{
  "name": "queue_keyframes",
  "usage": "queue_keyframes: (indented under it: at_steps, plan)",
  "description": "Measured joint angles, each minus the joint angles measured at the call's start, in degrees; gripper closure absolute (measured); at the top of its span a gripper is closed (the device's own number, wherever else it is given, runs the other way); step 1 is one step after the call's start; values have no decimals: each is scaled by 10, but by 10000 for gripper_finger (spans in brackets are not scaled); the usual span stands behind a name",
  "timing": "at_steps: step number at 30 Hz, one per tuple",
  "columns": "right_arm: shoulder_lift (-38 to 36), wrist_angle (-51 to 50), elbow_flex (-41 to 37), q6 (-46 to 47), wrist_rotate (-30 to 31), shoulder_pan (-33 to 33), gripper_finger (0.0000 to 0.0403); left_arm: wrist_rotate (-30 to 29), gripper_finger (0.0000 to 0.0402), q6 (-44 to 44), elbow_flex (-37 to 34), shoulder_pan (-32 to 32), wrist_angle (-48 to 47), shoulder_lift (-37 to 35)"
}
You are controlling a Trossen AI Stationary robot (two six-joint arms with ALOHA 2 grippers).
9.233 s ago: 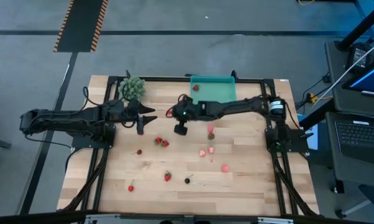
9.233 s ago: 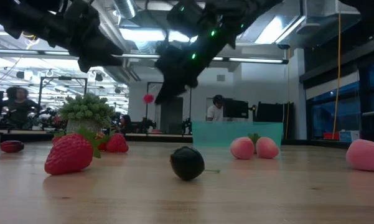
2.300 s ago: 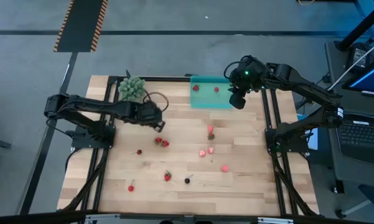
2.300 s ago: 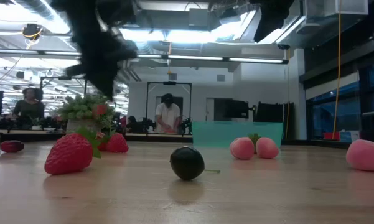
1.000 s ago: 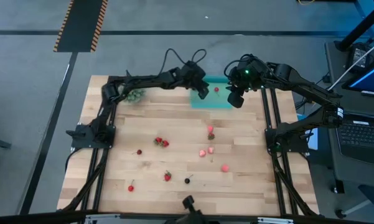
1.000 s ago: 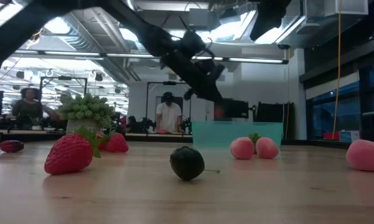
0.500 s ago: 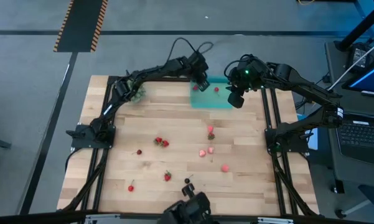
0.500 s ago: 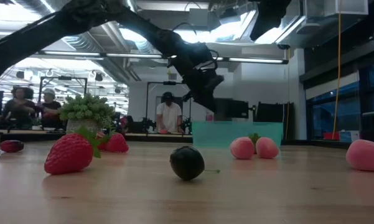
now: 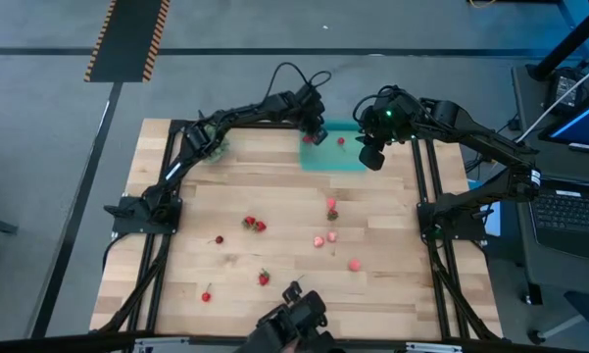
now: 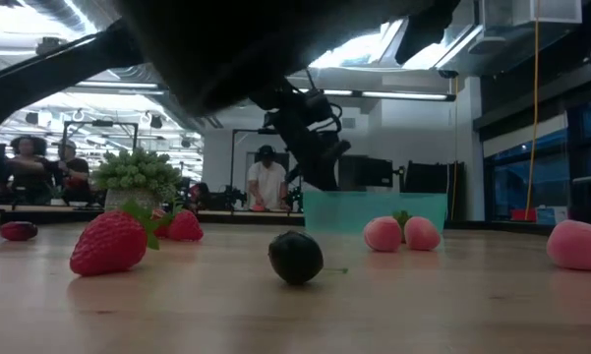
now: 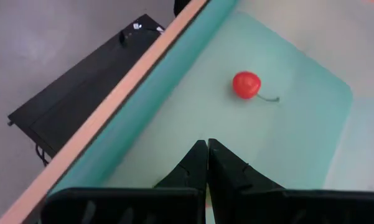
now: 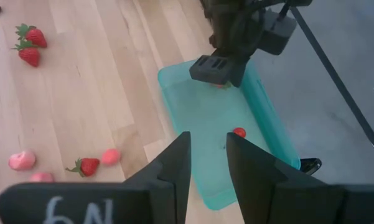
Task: Pick and placing Produce into tupperware
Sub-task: Put the strawberry into the blue bin, then put the cherry into the blue bin
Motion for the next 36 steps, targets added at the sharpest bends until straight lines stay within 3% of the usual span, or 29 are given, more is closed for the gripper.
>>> queue_keyframes:
  at_steps: [10, 24, 36]
  plan:
    - [0, 0, 0, 1, 0, 0, 298, 31, 401, -33, 0, 20, 3, 30]
    - [0, 0, 0, 0, 0, 0, 298, 28, 400, -31, 0, 17, 7, 29]
    - [0, -21, 0, 2, 0, 0, 298, 42, 312, -29, 27, 17, -5, 28]
